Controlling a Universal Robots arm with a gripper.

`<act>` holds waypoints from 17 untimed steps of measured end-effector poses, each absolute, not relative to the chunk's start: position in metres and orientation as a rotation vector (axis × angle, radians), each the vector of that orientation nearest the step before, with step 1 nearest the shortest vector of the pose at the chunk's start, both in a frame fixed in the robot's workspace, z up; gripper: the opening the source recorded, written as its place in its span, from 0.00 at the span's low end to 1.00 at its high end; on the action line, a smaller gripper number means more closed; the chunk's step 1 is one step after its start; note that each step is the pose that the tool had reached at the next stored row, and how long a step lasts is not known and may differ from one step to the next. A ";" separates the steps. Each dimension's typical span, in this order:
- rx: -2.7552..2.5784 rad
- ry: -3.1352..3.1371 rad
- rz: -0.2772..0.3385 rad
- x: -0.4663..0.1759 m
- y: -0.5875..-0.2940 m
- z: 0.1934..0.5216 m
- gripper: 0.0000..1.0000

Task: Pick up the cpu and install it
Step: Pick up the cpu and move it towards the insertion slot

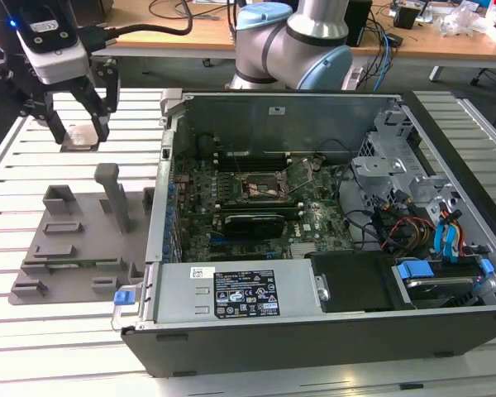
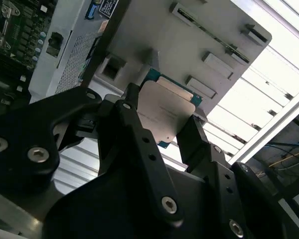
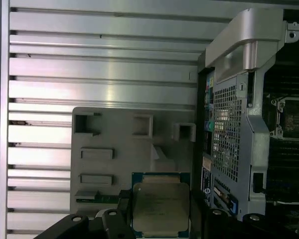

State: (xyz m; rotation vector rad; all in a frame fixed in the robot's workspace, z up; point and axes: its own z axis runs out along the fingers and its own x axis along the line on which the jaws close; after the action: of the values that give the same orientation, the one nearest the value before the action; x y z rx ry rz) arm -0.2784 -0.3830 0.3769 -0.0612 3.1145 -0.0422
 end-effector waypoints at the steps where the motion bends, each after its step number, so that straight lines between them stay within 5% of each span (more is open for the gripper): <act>1: -0.061 3.115 -0.042 -0.274 -0.383 0.377 0.55; 17: -0.061 3.115 -0.042 -0.224 -0.383 0.377 0.55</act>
State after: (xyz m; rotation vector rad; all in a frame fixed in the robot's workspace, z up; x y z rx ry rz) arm -0.2239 -0.3829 0.3770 -0.0610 3.1146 -0.0422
